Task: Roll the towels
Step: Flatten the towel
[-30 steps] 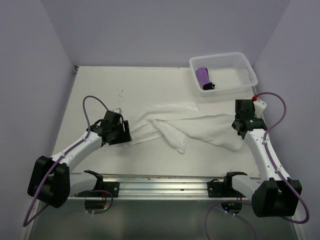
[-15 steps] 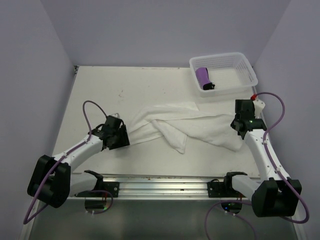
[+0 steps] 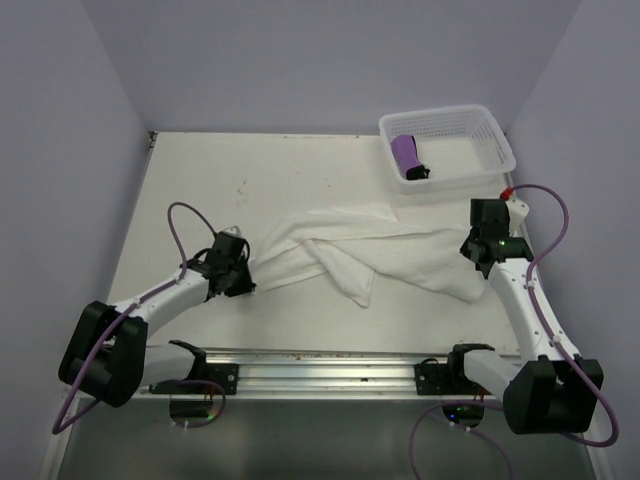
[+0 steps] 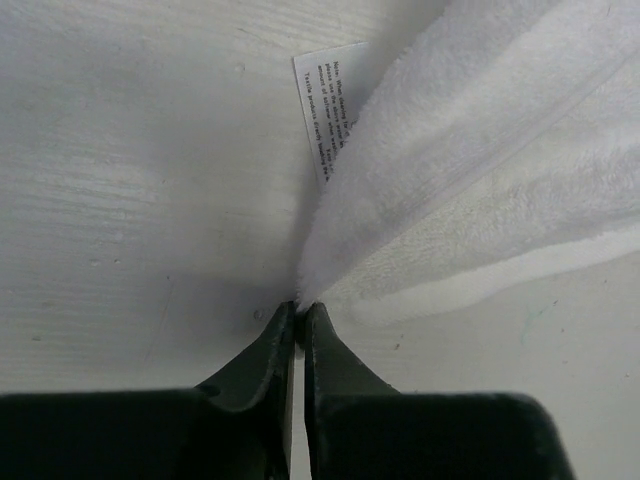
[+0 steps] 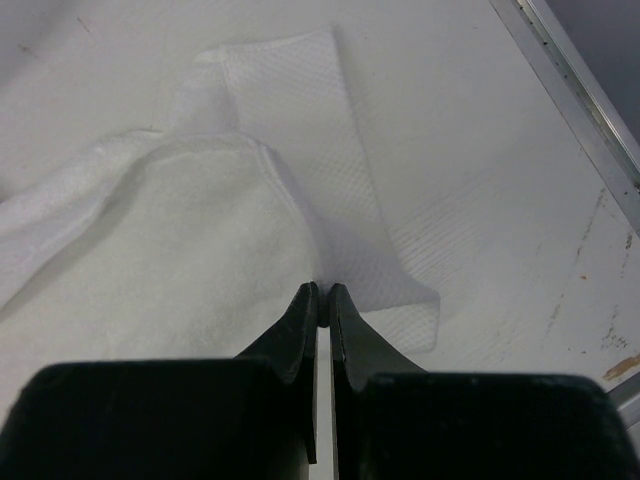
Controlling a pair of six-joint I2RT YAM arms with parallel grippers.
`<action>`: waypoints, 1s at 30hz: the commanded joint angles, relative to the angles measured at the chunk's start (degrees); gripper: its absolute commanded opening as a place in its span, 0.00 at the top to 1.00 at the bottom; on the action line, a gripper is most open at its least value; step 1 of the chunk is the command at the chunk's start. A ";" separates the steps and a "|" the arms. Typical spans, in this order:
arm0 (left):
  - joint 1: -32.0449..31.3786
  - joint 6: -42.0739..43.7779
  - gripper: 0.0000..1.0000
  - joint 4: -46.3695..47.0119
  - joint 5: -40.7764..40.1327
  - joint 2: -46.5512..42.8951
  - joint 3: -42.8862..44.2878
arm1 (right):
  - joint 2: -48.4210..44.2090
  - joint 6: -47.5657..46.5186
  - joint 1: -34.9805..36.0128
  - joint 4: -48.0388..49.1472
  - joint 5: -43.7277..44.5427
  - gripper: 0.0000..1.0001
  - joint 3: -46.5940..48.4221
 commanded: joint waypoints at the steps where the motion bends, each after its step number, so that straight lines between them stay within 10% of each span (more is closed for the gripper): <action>1: -0.26 -1.76 0.97 2.87 0.50 -0.03 -0.51 | -0.56 -1.06 -0.32 1.81 -0.93 1.00 0.14; 18: 0.00 8.86 1.00 -17.60 -22.60 -4.07 34.98 | -10.93 -2.81 -0.32 -7.33 -5.06 1.00 10.85; 30: 18.11 15.47 1.00 -19.54 -19.10 -4.25 47.73 | -3.83 -6.77 -0.32 -17.08 2.23 1.00 30.71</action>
